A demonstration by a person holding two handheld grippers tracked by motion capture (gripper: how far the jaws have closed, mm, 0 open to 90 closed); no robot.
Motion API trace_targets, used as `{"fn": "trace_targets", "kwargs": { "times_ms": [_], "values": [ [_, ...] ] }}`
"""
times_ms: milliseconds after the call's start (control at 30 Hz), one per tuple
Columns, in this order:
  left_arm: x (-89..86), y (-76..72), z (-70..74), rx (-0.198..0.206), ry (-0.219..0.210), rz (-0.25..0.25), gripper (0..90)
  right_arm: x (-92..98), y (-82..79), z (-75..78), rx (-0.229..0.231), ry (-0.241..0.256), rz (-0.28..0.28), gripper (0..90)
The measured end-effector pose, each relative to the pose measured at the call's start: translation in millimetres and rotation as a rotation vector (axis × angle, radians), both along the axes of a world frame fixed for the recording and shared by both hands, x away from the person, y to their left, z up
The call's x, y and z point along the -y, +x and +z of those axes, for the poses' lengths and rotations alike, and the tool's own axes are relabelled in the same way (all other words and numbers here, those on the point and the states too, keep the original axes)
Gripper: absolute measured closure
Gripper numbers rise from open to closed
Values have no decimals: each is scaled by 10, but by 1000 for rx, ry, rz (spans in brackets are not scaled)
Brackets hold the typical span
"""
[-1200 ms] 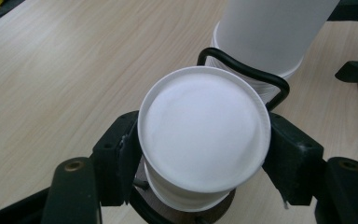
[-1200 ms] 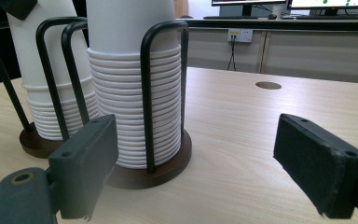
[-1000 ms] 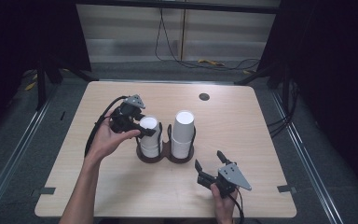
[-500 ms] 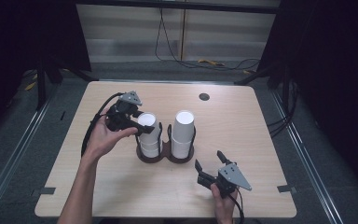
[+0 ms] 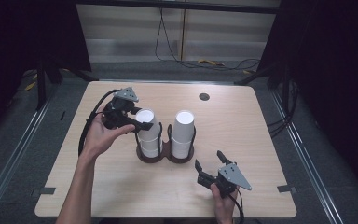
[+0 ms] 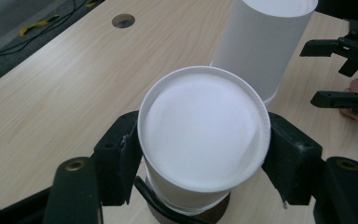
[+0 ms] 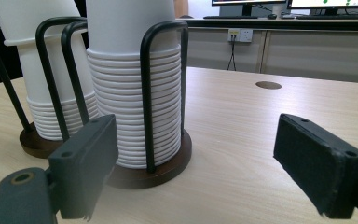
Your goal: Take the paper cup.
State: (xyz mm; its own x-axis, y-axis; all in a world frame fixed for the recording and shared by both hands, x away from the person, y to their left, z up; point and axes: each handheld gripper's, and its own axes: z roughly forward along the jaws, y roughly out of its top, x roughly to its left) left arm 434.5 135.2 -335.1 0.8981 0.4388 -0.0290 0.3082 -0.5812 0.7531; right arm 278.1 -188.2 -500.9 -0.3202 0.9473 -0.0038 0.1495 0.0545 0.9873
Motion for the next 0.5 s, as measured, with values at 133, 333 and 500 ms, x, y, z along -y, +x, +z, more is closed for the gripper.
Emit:
{"fn": "trace_targets", "kwargs": {
  "times_ms": [133, 333, 500],
  "values": [
    [-15, -6, 29, -1, 2, 3, 346, 0, 2, 0, -1, 2, 1, 136],
    [-21, -32, 77, 9, -4, 2, 346, 1, 3, 0, -1, 3, 0, 135],
    [-23, -40, 89, 16, -7, 2, 347, 2, 3, 0, -1, 5, 0, 136]
  ]
}}
